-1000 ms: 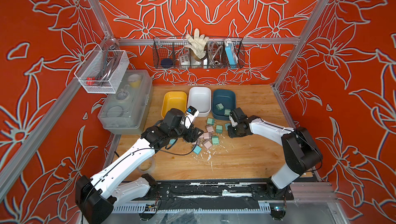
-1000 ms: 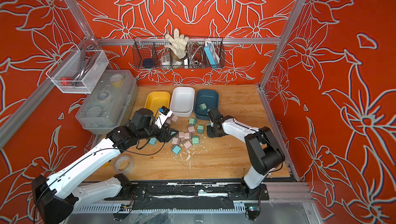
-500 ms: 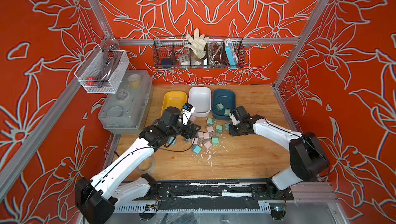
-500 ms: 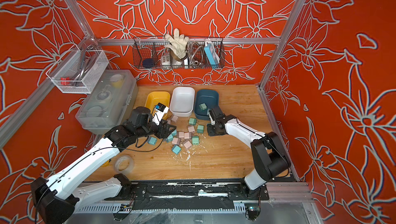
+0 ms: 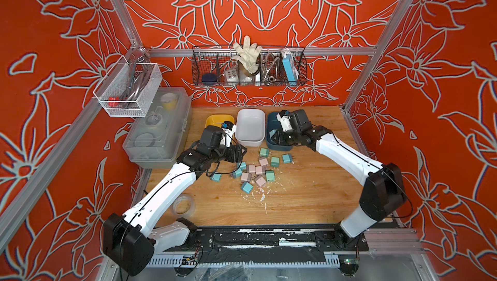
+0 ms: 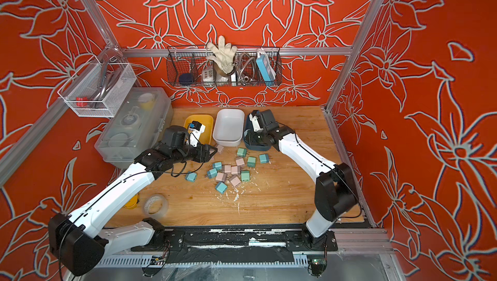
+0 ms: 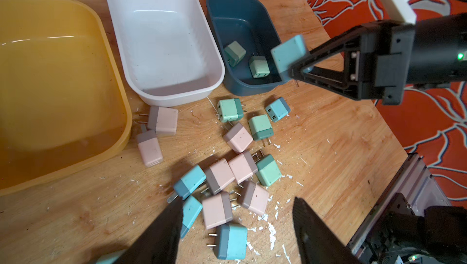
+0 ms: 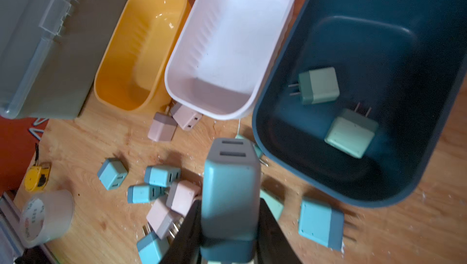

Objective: Place the plugs by color into the storage box
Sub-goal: Place the plug in the storage box.

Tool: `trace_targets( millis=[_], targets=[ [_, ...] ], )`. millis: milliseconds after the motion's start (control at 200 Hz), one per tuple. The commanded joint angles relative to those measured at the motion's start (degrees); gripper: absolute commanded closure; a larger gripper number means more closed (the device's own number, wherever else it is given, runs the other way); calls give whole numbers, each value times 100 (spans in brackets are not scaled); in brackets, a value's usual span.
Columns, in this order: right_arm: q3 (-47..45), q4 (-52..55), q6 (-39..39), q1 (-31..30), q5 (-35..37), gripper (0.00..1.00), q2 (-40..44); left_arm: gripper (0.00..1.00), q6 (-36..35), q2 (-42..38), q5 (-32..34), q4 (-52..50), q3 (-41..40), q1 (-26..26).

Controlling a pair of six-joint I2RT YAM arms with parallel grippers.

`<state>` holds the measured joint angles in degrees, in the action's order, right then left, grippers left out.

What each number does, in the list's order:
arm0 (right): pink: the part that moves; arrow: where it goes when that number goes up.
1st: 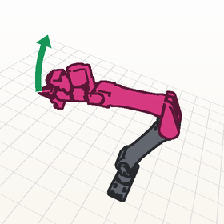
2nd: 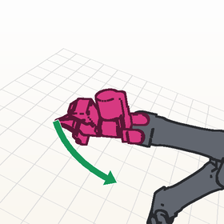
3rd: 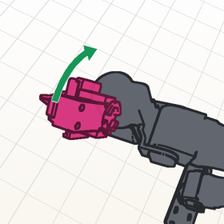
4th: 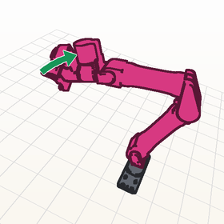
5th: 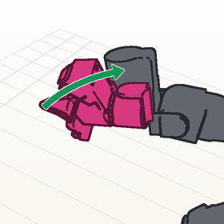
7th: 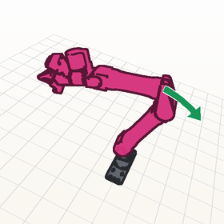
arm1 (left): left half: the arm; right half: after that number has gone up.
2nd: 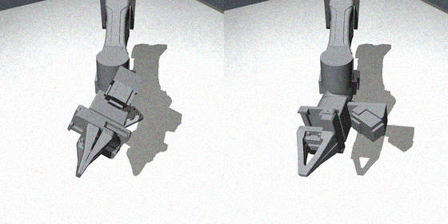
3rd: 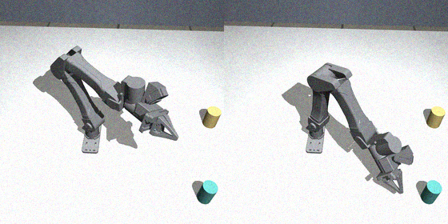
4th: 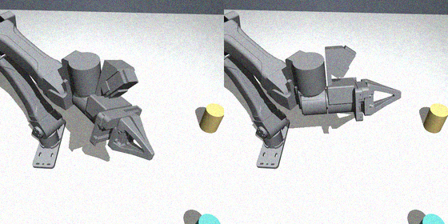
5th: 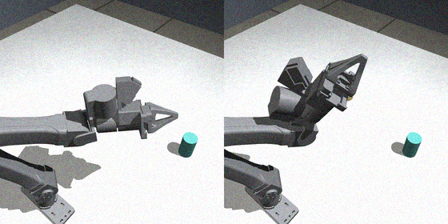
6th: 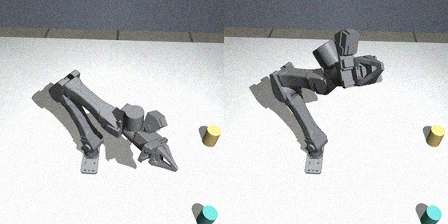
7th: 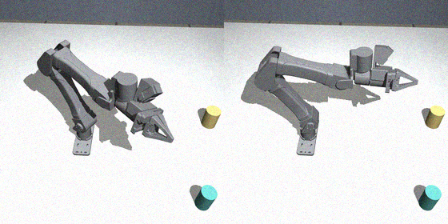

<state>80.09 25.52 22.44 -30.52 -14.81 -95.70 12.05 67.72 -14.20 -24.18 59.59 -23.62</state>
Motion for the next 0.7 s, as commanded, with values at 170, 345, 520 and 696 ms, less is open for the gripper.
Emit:
trace_targets(
  millis=[170, 345, 520, 696],
  targets=[
    [1988, 386, 42, -202, -320, 100, -1770, 31, -117, 407, 166, -86, 683, 130],
    [2828, 524, -16, -261, -434, 98, -2587, 31, 112, 683, -41, -189, 729, 451],
    [3762, 935, -172, -288, -411, 97, -3338, 31, 145, 744, -420, -310, 736, 664],
    [4728, 1313, -248, -312, -305, 96, -4048, 31, 195, 518, -544, -115, 520, 787]
  ],
)
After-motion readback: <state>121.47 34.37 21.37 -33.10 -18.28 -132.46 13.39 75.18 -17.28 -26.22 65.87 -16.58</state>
